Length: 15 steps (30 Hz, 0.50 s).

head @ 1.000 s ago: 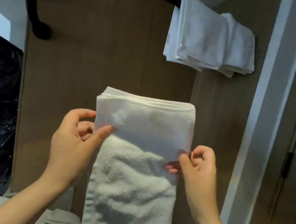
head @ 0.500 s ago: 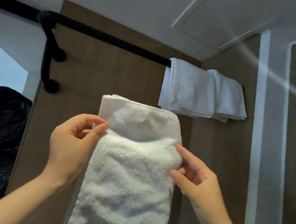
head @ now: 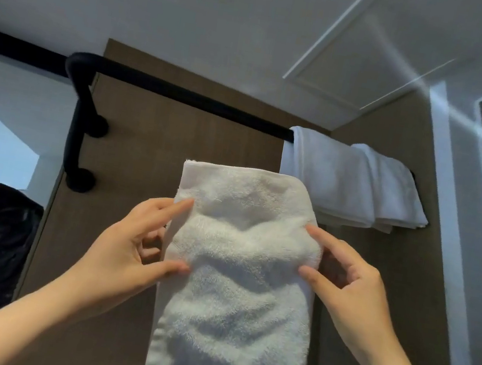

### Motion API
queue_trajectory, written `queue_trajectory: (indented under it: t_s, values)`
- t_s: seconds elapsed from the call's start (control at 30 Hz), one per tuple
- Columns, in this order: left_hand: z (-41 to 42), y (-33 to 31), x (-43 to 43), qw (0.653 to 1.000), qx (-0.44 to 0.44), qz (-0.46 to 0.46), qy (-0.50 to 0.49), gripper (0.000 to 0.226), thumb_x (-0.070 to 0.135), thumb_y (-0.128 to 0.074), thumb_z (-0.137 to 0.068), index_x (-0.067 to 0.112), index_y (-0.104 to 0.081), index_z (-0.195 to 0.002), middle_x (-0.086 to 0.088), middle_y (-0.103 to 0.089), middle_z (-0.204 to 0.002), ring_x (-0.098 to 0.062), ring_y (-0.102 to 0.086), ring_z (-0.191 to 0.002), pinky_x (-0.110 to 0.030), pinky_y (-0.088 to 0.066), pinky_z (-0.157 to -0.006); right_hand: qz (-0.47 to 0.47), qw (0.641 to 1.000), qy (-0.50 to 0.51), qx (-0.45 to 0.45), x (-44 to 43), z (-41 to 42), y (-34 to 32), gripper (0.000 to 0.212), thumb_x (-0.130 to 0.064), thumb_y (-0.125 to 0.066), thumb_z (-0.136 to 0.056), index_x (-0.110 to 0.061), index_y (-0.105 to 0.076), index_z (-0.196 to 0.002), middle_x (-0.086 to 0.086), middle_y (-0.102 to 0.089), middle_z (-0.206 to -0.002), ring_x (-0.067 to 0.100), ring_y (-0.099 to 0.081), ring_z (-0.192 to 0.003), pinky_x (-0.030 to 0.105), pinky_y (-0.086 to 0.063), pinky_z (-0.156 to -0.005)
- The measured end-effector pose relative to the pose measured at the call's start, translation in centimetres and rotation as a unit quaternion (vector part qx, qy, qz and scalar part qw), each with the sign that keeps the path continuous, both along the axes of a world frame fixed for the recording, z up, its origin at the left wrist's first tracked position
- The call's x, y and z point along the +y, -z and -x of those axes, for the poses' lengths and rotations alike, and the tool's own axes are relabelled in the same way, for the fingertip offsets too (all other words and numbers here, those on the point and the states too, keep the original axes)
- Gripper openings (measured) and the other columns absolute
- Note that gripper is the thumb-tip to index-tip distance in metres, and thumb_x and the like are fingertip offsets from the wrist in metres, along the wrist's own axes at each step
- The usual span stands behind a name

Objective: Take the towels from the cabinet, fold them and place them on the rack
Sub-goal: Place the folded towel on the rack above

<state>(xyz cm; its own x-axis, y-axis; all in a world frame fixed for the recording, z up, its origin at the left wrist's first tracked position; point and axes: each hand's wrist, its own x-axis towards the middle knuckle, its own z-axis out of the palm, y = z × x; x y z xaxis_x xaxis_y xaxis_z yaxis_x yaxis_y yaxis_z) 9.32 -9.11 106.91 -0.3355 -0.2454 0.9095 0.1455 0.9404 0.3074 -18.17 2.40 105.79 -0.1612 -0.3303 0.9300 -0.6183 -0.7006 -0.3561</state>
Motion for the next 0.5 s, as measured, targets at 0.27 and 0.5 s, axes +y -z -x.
queue_trajectory:
  t_s: [0.27, 0.5]
  values:
    - [-0.2, -4.6, -1.5, 0.995, 0.05, 0.056, -0.059, 0.06, 0.024, -0.079, -0.065, 0.035, -0.063, -0.122, 0.015, -0.06, -0.122, -0.02, -0.066, -0.099, -0.022, -0.058, -0.078, 0.056, 0.995, -0.082, -0.03, -2.7, -0.6, -3.7, 0.055, 0.0, -0.074, -0.081, -0.034, -0.064, -0.124, -0.007, -0.069, -0.121, 0.008, -0.067, -0.108, 0.024, -0.055, -0.089]
    - [0.9, -10.2, -0.9, 0.982, 0.066, 0.132, -0.116, 0.06, 0.034, -0.076, -0.064, 0.036, -0.059, -0.122, 0.008, -0.058, -0.124, -0.025, -0.065, -0.089, -0.043, -0.057, -0.079, 0.099, 0.992, -0.079, 0.011, -5.0, 0.9, -9.9, 0.056, 0.002, -0.072, -0.083, -0.032, -0.06, -0.126, -0.007, -0.069, -0.119, 0.009, -0.068, -0.104, 0.022, -0.055, -0.088]
